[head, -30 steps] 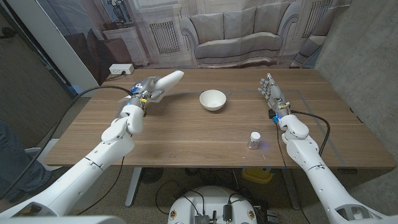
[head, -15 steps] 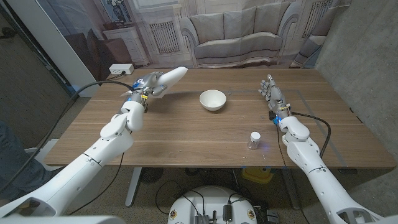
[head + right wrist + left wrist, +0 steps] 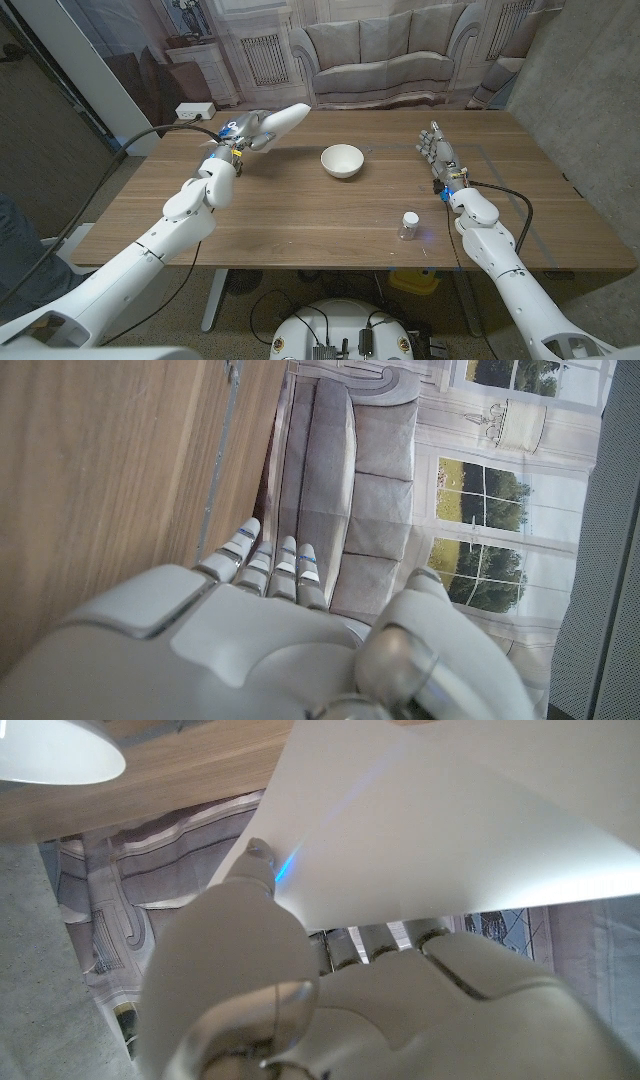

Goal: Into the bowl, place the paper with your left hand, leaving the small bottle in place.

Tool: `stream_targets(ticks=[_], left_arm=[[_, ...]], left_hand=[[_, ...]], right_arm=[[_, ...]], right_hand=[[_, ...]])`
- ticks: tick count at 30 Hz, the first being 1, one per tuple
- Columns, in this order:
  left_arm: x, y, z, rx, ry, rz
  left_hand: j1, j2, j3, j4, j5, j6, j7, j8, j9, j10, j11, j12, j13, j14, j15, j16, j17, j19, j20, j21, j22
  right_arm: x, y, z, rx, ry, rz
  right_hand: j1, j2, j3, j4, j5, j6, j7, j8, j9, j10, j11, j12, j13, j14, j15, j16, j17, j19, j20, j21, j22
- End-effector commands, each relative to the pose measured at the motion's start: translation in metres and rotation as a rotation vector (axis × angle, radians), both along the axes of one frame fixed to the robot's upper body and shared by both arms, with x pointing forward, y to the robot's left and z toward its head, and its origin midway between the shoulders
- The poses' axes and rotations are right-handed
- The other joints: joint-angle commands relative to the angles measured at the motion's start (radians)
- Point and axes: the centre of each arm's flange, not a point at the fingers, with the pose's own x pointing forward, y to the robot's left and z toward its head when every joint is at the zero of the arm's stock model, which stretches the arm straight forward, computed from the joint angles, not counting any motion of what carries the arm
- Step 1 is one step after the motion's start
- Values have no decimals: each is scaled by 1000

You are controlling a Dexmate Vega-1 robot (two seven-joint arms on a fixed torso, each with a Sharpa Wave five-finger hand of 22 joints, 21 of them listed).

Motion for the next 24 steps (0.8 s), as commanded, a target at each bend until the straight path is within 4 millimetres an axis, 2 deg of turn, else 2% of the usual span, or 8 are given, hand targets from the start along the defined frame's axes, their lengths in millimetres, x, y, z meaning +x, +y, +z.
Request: stream_targets(ticks=[1, 24], left_arm=[[-4, -13, 7, 50, -38, -28], [-1, -35, 16, 110, -82, -93]], left_hand=[[-2, -3, -2, 5, -1, 10, -6, 0, 0, 5, -4, 0, 4, 3, -91, -5, -1, -6, -6, -4, 2], [-12, -10, -7, 9, -2, 11, -11, -6, -1, 4, -5, -5, 4, 1, -96, -8, -2, -30, -12, -12, 2]], right_arm=[[1, -6, -1, 7, -4, -1], [-5, -12, 1, 6, -6, -12]], right_hand=[[1, 6, 2, -6, -4, 6, 2, -3, 3, 9, -1, 0, 2, 1, -1, -3, 4, 8, -21, -1, 3], [0, 8, 0, -7, -4, 6, 3, -3, 3, 10, 1, 0, 2, 1, -2, -3, 4, 12, -22, -8, 3]])
